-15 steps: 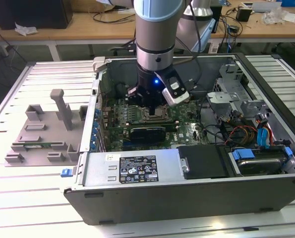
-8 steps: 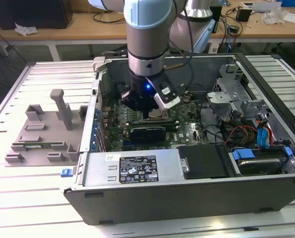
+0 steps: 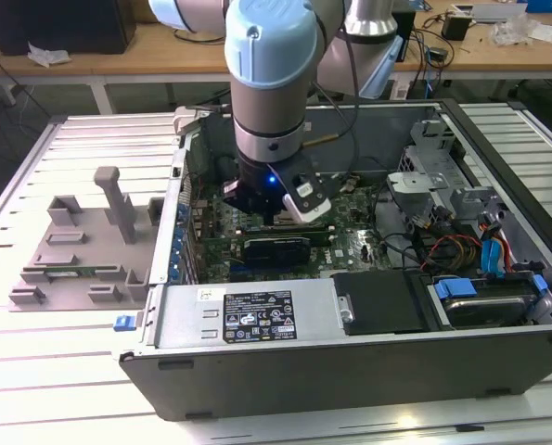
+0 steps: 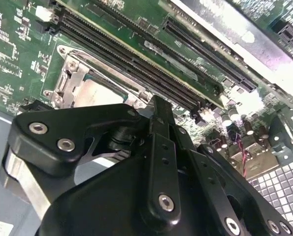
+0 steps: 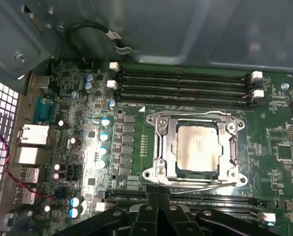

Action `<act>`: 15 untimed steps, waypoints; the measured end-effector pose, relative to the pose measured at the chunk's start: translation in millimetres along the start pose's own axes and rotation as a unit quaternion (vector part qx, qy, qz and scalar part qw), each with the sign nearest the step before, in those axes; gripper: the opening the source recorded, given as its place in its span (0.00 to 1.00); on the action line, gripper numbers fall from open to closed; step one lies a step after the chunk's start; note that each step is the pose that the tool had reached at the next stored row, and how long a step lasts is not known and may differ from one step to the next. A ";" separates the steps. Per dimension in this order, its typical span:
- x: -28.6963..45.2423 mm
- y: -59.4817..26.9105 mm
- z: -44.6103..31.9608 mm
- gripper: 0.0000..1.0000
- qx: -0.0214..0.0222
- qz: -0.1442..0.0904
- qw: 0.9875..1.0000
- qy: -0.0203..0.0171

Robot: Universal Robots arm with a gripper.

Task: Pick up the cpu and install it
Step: 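Install the second cpu locking lever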

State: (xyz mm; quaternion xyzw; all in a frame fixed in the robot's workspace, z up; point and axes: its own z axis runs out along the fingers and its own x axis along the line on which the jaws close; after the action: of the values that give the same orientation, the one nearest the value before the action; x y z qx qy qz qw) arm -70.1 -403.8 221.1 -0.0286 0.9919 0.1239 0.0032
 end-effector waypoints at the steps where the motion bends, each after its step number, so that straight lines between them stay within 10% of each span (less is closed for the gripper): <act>1: 0.2 -1.5 1.0 0.11 -0.004 0.001 1.000 0.000; 6: 0.8 -6.4 11.3 0.11 -0.025 0.005 1.000 -0.003; 15: 12.7 -3.4 26.1 0.11 -0.039 0.007 0.999 -0.004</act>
State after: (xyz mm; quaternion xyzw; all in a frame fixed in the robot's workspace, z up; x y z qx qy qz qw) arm -82.6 -401.4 194.8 -0.0214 0.9864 0.1631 0.0052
